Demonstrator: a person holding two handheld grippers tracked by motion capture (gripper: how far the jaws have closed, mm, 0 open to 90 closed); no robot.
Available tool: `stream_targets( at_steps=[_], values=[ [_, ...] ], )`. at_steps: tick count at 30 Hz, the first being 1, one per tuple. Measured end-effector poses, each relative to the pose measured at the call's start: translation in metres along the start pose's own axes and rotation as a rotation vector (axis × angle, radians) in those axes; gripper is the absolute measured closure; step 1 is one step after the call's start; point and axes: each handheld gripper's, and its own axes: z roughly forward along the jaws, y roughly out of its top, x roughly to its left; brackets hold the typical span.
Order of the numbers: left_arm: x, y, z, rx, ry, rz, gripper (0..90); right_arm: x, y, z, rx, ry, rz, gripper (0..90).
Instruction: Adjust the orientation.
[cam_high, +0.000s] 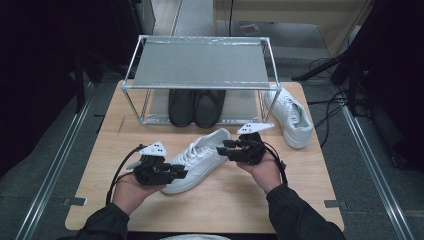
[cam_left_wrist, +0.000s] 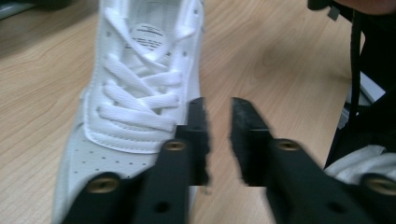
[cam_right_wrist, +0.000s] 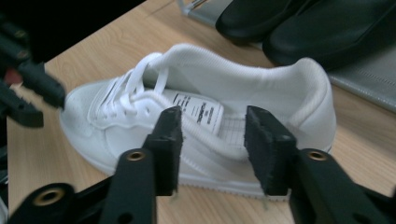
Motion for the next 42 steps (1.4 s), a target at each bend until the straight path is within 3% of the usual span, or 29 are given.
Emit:
stream_targets(
  at_steps=[3, 7, 8, 14, 18, 26, 33, 42],
  values=[
    [0.0, -0.002, 0.004, -0.005, -0.016, -0.02, 89.8, -0.002, 0.003, 0.002, -0.009, -0.012, -0.006, 76.9],
    [0.006, -0.005, 0.014, 0.005, -0.034, -0.054, 90.0, -0.003, 0.004, 0.005, -0.009, -0.019, -0.013, 88.8],
    [0.007, -0.006, 0.015, 0.006, -0.022, -0.053, 90.0, -0.002, 0.005, 0.007, -0.008, -0.02, -0.022, 89.8],
    [0.014, -0.014, 0.026, 0.045, 0.015, -0.056, 90.0, -0.003, 0.004, 0.019, 0.029, -0.026, -0.039, 90.0],
    [0.014, -0.014, 0.025, 0.027, 0.032, -0.037, 90.0, -0.005, 0.002, 0.028, 0.051, -0.036, -0.04, 88.3],
    [0.015, -0.014, 0.025, 0.025, 0.049, -0.03, 90.0, -0.003, 0.002, 0.028, 0.077, -0.032, -0.055, 90.0],
    [0.025, -0.014, 0.022, 0.018, 0.058, -0.053, 90.0, 0.009, -0.003, 0.037, 0.147, -0.036, -0.105, 90.0],
    [0.033, -0.014, 0.019, 0.011, 0.074, -0.069, 90.0, 0.015, -0.002, 0.03, 0.174, -0.009, -0.102, 90.0]
  ],
)
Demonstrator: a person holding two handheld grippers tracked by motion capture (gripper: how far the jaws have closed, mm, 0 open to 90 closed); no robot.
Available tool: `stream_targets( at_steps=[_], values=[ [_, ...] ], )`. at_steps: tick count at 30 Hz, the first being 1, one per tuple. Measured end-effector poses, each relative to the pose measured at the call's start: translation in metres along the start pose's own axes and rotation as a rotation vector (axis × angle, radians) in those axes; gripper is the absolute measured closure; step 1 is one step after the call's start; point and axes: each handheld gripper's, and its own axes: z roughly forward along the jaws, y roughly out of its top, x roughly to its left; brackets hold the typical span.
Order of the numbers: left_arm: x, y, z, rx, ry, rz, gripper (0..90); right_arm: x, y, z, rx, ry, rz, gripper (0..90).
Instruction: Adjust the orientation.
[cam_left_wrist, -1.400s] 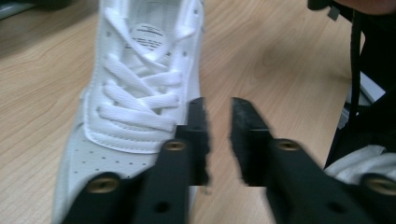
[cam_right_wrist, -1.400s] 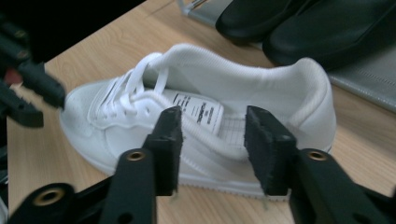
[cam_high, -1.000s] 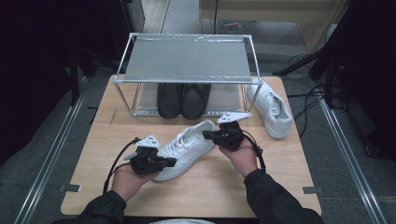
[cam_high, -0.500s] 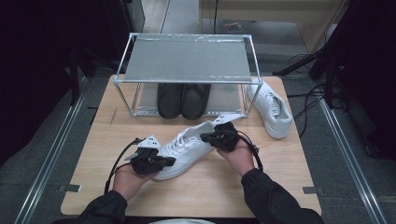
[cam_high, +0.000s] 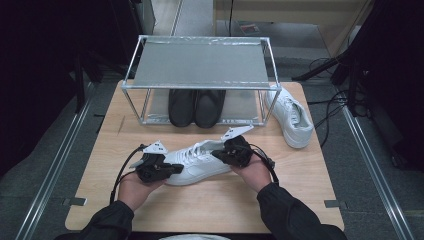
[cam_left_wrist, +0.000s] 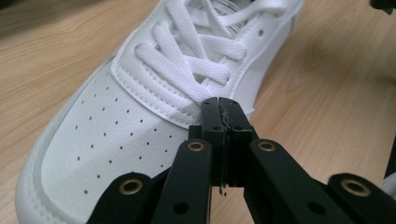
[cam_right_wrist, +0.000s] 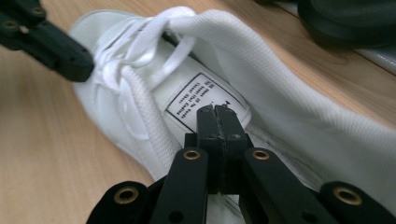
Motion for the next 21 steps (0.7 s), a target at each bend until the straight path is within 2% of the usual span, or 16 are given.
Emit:
stream_targets(
  at_steps=[3, 7, 12, 14, 17, 21],
  values=[
    [0.004, 0.001, -0.001, -0.006, 0.008, -0.017, 89.9, 0.005, 0.0, -0.006, 0.007, 0.009, -0.001, 90.0],
    [0.009, 0.002, -0.001, -0.005, 0.004, -0.028, 89.7, 0.012, -0.001, -0.016, 0.004, 0.002, -0.025, 90.0],
    [0.013, 0.005, 0.0, 0.005, -0.006, -0.027, 90.0, 0.017, -0.002, -0.024, -0.021, 0.025, -0.011, 90.0],
    [0.014, 0.006, 0.0, -0.002, 0.011, -0.024, 89.9, 0.017, -0.002, -0.025, -0.025, 0.036, -0.001, 90.0],
    [0.02, 0.009, 0.002, -0.017, 0.014, -0.043, 89.7, 0.02, -0.003, -0.024, -0.022, 0.039, -0.01, 90.0],
    [0.023, 0.012, 0.003, -0.014, 0.024, -0.045, 89.5, 0.026, -0.003, -0.023, -0.016, 0.041, -0.013, 90.0]
  ],
)
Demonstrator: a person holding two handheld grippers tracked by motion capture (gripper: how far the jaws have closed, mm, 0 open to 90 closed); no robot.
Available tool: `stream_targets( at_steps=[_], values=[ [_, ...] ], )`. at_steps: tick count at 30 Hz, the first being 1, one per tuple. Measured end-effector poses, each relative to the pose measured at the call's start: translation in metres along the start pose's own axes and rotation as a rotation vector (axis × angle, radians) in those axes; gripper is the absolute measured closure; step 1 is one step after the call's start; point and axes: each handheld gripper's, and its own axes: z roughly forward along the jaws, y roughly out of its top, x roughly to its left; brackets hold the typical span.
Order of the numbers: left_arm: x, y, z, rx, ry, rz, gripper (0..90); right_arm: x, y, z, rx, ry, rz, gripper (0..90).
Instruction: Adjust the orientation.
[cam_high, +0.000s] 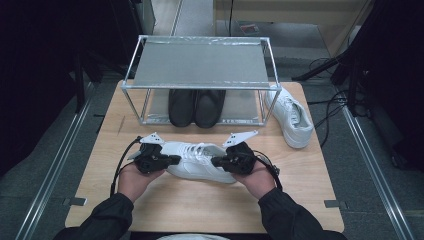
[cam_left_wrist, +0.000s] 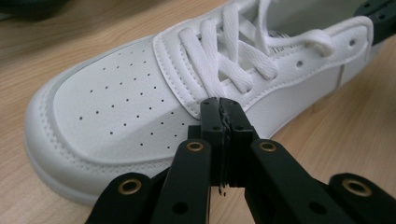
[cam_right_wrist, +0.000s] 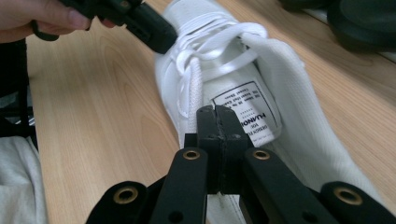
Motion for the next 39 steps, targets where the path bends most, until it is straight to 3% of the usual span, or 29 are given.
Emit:
stream_targets(
  at_steps=[6, 14, 20, 22, 27, 33, 36, 39],
  values=[
    [0.007, 0.006, 0.003, 0.005, 0.007, -0.004, 89.5, 0.009, 0.002, 0.004, 0.012, 0.006, 0.031, 90.0],
    [0.009, 0.014, 0.007, 0.005, 0.031, 0.013, 89.2, 0.014, 0.004, 0.004, 0.021, 0.007, 0.021, 90.0],
    [0.011, 0.017, 0.01, -0.001, 0.035, 0.015, 89.1, 0.015, 0.002, 0.003, 0.003, 0.044, 0.003, 90.0],
    [0.01, 0.018, 0.006, -0.011, 0.031, -0.004, 90.0, 0.009, 0.0, -0.001, -0.015, 0.065, 0.013, 90.0],
    [-0.004, 0.011, -0.003, -0.011, 0.008, 0.028, 90.0, -0.005, -0.005, -0.017, -0.035, 0.025, 0.025, 90.0],
    [-0.016, 0.003, -0.002, -0.02, -0.017, 0.019, 90.0, -0.03, -0.012, -0.038, -0.06, -0.04, 0.059, 89.5],
    [-0.019, 0.001, -0.002, -0.036, -0.015, 0.022, 90.0, -0.044, -0.014, -0.035, -0.054, -0.053, 0.073, 90.0],
    [-0.02, -0.004, 0.001, -0.042, -0.007, 0.007, 90.0, -0.052, -0.016, -0.022, -0.026, -0.031, 0.088, 90.0]
  ],
)
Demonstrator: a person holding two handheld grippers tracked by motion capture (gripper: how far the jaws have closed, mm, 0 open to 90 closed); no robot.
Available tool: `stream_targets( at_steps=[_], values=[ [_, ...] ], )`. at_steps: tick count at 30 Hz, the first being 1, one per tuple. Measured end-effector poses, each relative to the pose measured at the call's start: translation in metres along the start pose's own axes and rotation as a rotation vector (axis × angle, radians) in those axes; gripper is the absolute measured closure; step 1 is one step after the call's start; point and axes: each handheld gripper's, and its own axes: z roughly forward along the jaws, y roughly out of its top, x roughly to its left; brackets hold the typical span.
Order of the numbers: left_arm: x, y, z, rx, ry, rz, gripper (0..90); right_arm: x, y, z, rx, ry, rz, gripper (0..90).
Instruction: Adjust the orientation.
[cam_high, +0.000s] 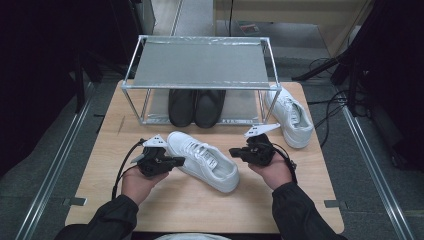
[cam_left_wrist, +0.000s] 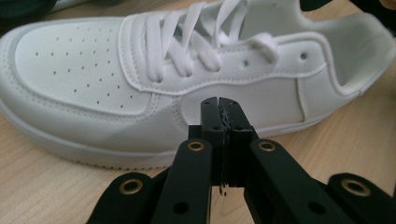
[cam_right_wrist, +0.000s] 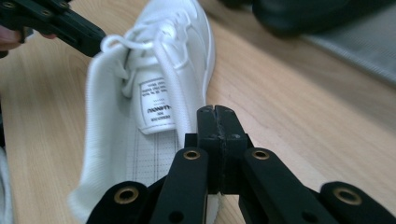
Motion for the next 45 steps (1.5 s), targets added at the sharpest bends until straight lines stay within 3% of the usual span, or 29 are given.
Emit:
stream_targets(
  at_steps=[2, 4, 6, 11, 26, 33, 45],
  values=[
    [0.001, -0.006, 0.001, -0.002, 0.009, -0.018, 89.6, 0.0, 0.001, 0.014, 0.027, 0.014, -0.001, 90.0],
    [0.002, -0.01, 0.004, 0.004, -0.002, -0.037, 89.1, 0.001, 0.004, 0.021, 0.038, -0.004, -0.021, 90.0],
    [0.002, -0.011, 0.008, 0.018, 0.001, -0.026, 88.8, 0.001, 0.007, 0.024, 0.044, 0.0, -0.021, 90.0],
    [0.003, -0.011, 0.018, 0.044, 0.0, -0.018, 88.6, 0.001, 0.009, 0.026, 0.055, 0.005, -0.045, 90.0],
    [0.005, -0.011, 0.017, 0.042, 0.007, -0.007, 86.8, 0.015, 0.007, 0.025, 0.081, -0.007, -0.1, 90.0],
    [0.007, -0.011, 0.015, 0.041, 0.01, -0.025, 86.0, 0.027, 0.007, 0.029, 0.089, 0.058, -0.106, 90.0],
    [0.008, -0.011, 0.016, 0.031, 0.012, -0.032, 83.5, 0.033, 0.005, 0.033, 0.1, 0.1, -0.099, 90.0]
  ],
)
